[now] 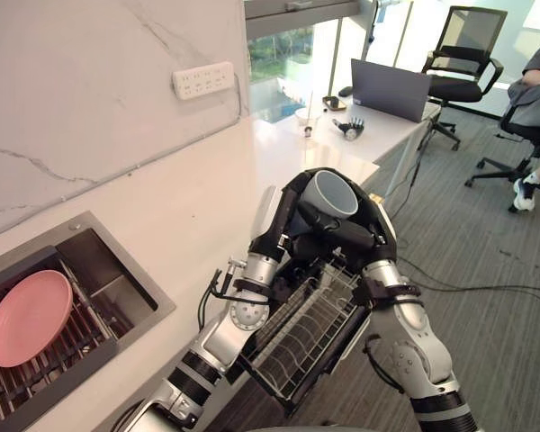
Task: Walk over to the sink, pick up the cup, carry it to the dishwasher, place the cup inside the dishwasher, then close the dishwasher door
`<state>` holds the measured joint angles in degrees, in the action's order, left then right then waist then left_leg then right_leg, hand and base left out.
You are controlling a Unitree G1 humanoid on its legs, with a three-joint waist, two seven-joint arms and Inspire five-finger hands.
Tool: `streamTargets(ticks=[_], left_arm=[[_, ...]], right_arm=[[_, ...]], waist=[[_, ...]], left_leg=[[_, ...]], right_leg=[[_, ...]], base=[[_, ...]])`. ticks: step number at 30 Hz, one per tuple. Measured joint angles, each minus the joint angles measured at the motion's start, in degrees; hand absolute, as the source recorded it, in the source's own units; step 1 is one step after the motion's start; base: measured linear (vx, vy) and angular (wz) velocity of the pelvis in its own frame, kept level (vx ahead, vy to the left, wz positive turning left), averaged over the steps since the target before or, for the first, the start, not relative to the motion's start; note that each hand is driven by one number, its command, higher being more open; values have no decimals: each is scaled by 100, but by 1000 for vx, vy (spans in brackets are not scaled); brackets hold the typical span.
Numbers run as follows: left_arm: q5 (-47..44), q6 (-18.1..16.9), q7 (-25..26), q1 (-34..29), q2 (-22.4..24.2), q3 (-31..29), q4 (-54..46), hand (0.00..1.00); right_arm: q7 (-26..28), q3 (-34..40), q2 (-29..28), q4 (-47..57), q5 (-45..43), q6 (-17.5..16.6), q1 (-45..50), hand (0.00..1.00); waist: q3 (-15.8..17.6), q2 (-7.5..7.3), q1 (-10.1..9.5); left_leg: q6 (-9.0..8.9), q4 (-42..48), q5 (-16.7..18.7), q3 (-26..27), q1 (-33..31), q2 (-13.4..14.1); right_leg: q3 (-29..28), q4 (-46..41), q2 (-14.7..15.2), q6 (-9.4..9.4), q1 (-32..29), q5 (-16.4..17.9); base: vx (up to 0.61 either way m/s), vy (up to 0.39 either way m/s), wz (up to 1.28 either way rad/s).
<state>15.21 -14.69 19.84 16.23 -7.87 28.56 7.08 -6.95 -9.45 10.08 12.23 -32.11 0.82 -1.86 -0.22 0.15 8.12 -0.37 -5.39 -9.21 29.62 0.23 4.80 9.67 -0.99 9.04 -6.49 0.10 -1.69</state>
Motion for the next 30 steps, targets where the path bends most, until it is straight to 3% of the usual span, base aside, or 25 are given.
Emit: streamTargets(ticks=[7, 12, 15, 19, 22, 24, 25, 26, 27, 30], left_arm=[[-287, 56, -395, -73, 18, 7, -80, 100], [-294, -70, -678, -874, 54, 61, -1006, 100], [-500, -186, -813, -1105, 59, -247, -1386, 100], [-762, -364, -961, -1258, 100, -520, -1680, 100], [-1393, -445, -1541, -1410, 195, -599, -1864, 100], [-2580, -111, -2586, -1529, 222, -576, -1914, 100], [-2900, 66, -2850, -1584, 220, -561, -1916, 100], [-3542, 520, -3279, -1725, 219, -551, -1922, 100], [-4101, 975, -3554, -1903, 212, -546, -1885, 100], [-4902, 1864, -3924, -2370, 150, -504, -1550, 100]], right_arm=[[-689, 95, -162, 0, 762, -84, 0, 0], [-1455, 1444, -253, -168, 917, -155, -5, 0], [-1582, 1952, -253, -304, 874, -257, 76, 0], [-1634, 2112, -261, -307, 875, -430, 272, 0], [-1652, 2195, -335, -308, 875, -458, 291, 0], [-1620, 2282, -385, -309, 868, -472, 311, 0], [-1588, 2301, -385, -309, 860, -472, 327, 0], [-1508, 2323, -385, -311, 844, -472, 364, 0], [-1386, 2372, -386, -334, 800, -471, 396, 0], [-1060, 2667, -385, -550, 631, -464, 453, 0]], waist=[[20, 31, -47], [36, 84, -112], [61, 134, -106], [82, 199, -115], [79, 208, -139], [80, 205, -209], [81, 204, -241], [83, 201, -263], [86, 197, -262], [93, 191, -265]], left_leg=[[1, -1, -1, -41, -1, -3], [3, -1, -5, -208, -65, -15], [3, -1, -22, -269, -75, -10], [-9, -2, -28, -366, -81, -8], [-32, -3, -26, -484, -148, -6], [-33, -3, -39, -554, -192, -11], [-33, -3, -40, -559, -193, -12], [-33, -3, -40, -583, -199, -15], [-33, -3, -40, -613, -216, -18], [-33, -3, -41, -683, -275, -26]], right_leg=[[36, -1, 6, -1, 32, 1], [217, 27, 33, -14, 87, 14], [286, 39, 28, -11, 120, 18], [392, 54, 27, -13, 183, 49], [511, 66, 24, 12, 189, 88], [591, 82, 26, 9, 196, 89], [598, 88, 26, 8, 202, 86], [624, 102, 27, 7, 220, 83], [653, 105, 27, -6, 225, 80], [736, 111, 29, -22, 230, 88]], base=[[0, 0, 3], [21, 4, 16], [16, 5, 11], [9, 6, 14], [5, 9, 20], [15, 12, 17], [27, 13, 9], [31, 7, 10], [38, 8, 11], [41, 0, 13]])
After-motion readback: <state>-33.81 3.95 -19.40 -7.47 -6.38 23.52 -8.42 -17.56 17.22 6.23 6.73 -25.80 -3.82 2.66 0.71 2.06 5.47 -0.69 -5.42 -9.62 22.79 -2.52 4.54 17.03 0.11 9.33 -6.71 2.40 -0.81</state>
